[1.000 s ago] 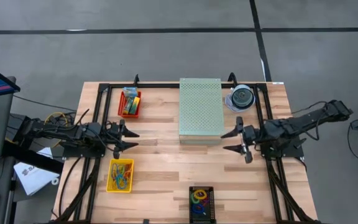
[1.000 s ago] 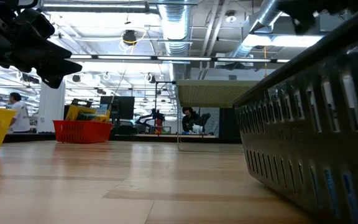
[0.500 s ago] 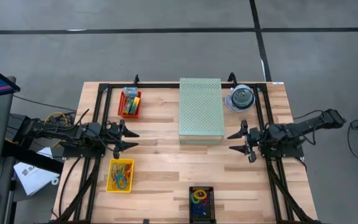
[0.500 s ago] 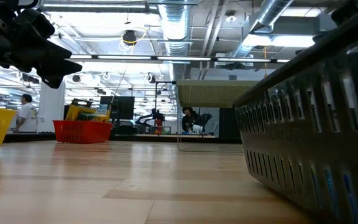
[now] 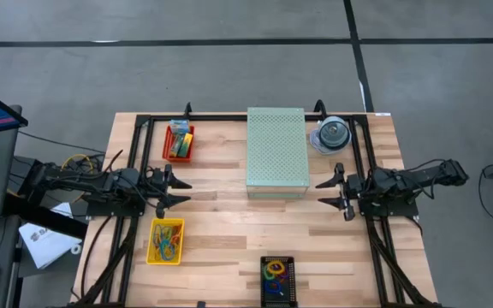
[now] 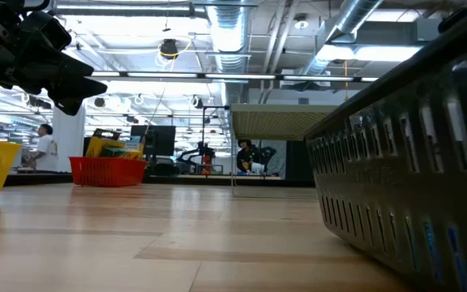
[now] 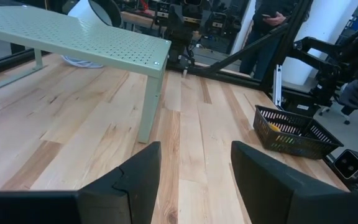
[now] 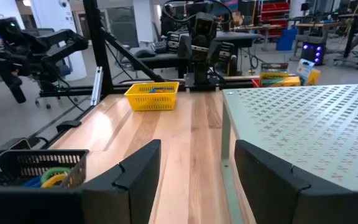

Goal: Pick & Place Office Desk Supplies
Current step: Return to Home Position

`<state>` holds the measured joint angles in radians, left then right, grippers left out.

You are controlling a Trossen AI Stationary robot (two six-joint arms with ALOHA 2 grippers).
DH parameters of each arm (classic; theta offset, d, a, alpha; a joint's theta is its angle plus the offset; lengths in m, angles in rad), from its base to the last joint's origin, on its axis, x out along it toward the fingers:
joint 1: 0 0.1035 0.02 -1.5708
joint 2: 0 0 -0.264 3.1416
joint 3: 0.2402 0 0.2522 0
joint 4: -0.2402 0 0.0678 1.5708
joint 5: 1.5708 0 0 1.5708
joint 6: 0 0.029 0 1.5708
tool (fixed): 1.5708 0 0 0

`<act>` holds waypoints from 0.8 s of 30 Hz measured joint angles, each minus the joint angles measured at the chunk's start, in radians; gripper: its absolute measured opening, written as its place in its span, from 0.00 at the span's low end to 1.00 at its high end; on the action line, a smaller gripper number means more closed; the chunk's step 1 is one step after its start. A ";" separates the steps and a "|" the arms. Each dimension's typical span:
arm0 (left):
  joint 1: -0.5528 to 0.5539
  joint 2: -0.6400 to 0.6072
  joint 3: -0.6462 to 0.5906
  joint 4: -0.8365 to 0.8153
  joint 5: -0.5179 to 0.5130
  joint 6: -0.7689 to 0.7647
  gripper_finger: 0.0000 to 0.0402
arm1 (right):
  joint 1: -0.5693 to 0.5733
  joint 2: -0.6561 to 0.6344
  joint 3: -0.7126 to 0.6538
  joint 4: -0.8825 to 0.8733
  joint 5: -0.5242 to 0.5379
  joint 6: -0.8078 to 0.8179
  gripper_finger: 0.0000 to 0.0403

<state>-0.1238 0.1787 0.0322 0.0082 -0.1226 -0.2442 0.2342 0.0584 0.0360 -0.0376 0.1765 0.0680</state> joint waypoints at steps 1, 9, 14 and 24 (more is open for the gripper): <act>0.000 0.000 0.000 0.000 0.000 0.000 0.47 | -0.002 0.000 0.000 0.000 0.000 -0.007 0.50; 0.000 0.000 0.000 0.000 0.000 0.000 0.47 | -0.002 -0.043 0.000 0.001 0.008 -0.042 0.50; 0.000 0.000 0.000 0.000 0.000 0.000 0.47 | -0.002 -0.048 0.000 0.000 0.008 0.034 0.50; 0.000 0.000 0.000 0.000 0.000 0.000 0.47 | -0.002 -0.046 0.000 0.000 0.008 0.237 0.50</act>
<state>-0.1238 0.1785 0.0322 0.0082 -0.1223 -0.2442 0.2325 0.0122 0.0360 -0.0374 0.1844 0.3048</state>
